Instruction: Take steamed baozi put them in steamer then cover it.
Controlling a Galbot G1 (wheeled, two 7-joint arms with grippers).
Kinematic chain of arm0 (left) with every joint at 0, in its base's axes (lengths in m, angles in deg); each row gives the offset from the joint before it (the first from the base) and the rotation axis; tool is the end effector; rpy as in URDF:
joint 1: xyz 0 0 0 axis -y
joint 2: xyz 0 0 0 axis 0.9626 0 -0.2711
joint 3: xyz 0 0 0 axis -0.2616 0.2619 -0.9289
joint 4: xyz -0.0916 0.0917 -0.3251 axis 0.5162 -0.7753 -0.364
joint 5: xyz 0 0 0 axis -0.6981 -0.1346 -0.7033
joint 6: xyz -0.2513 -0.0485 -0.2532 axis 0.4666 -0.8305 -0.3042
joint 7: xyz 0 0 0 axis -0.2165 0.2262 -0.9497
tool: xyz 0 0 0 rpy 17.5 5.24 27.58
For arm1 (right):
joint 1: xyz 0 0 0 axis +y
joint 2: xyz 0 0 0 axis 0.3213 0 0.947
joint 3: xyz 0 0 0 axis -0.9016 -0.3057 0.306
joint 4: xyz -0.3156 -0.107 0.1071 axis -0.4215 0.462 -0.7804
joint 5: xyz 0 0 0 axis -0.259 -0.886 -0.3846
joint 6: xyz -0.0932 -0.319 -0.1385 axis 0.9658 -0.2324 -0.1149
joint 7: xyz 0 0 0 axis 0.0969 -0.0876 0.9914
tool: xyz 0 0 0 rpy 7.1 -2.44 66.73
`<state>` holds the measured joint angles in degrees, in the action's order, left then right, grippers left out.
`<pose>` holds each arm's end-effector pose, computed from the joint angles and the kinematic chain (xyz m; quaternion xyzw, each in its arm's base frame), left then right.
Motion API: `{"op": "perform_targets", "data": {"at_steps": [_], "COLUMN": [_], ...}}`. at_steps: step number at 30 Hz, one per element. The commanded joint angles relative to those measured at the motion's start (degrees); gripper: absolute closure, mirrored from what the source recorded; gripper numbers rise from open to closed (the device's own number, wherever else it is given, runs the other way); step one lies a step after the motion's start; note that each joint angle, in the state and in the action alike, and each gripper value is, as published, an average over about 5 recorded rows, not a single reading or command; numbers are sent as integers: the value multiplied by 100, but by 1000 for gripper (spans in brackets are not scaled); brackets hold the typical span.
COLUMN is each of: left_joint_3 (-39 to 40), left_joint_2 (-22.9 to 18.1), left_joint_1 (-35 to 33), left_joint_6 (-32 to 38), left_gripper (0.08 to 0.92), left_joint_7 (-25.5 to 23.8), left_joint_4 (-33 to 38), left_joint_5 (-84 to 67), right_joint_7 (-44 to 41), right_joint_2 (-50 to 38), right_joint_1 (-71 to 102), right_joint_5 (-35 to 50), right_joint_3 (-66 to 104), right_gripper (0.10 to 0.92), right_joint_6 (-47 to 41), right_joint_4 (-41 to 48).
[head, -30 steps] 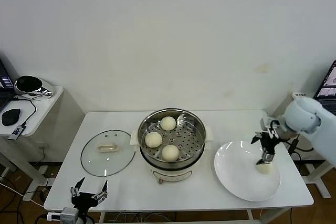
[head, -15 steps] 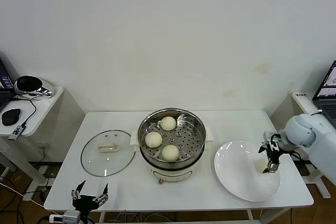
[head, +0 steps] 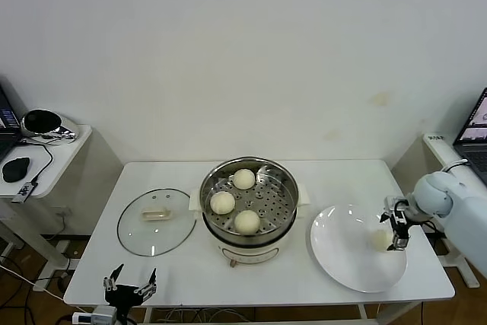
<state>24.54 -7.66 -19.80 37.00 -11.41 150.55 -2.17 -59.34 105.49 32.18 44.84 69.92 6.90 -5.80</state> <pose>0.1494 0.0948 -0.3454 0.0044 -0.9659 -0.1119 0.2333 0.4697 -0.2374 -0.2206 0.4418 -0.5564 0.5220 0.4720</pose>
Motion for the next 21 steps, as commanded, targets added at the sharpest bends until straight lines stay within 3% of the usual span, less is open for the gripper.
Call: {"op": "perform_targets", "data": {"at_steps": [1,15,21], "left_joint_3": [5,9,9], "left_joint_2": [-9,-27,-19], "left_joint_1": [7,45,57], "left_joint_6": [2,3,2], "left_gripper": [177,177,177], "left_joint_7": [-1,3,3], "left_joint_4": [-11,-64,-71], "left_joint_5": [10,19,18], "right_joint_7": [29,-116,-152], "right_joint_2": [153,262,203], "right_joint_1": [1,-80,-87], "right_joint_5": [-229,-214,-156], "right_joint_3": [-18,-101,-101], "right_gripper": [203,211,350], "right_joint_6": [178,190,174], "right_joint_4": [273,357,326]}}
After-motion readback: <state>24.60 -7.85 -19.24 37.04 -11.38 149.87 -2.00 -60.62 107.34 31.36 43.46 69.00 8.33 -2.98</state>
